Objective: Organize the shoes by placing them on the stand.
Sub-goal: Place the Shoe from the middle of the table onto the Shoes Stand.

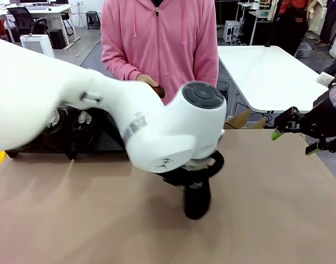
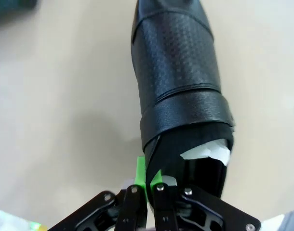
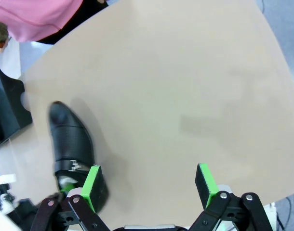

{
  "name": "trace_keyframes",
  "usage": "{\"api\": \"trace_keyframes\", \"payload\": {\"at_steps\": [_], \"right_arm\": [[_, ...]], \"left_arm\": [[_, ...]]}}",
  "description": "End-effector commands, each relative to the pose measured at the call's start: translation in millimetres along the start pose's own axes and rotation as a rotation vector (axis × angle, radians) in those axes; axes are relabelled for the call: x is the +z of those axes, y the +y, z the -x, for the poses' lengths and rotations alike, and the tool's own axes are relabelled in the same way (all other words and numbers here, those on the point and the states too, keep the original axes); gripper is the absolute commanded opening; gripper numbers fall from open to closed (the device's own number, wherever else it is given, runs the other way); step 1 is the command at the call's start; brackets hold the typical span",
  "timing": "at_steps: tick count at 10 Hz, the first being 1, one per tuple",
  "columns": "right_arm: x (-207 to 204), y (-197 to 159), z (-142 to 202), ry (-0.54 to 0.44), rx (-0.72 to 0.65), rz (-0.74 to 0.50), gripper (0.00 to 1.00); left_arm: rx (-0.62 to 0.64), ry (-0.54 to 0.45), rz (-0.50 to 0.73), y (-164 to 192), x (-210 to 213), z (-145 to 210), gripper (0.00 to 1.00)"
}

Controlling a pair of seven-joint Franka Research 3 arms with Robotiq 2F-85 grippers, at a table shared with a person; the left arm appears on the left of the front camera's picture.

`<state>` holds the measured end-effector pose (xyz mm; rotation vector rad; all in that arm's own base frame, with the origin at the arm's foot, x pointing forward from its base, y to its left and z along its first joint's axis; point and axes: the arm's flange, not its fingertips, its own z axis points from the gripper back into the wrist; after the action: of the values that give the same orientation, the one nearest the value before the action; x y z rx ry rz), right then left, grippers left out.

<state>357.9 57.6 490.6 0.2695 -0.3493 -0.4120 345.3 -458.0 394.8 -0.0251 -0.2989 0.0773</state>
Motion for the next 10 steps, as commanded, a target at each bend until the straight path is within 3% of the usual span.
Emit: {"api": "trace_keyframes", "payload": {"at_steps": [1,3,5,10], "right_arm": [[1,-1,-1,-0.004,0.018,-0.002,1.00],[1,-1,-1,-0.004,0.018,-0.002,1.00],[1,-1,-1,-0.004,0.018,-0.002,1.00],[1,-1,-1,-0.004,0.018,-0.002,1.00]], "left_arm": [[0.018,-0.217,-0.027,52,35,-15,0.00],[0.027,-0.370,-0.095,98,53,-49,0.00],[0.059,-0.426,-0.122,136,57,-83,0.00],[0.064,-0.467,-0.134,193,28,-145,0.00]]}}
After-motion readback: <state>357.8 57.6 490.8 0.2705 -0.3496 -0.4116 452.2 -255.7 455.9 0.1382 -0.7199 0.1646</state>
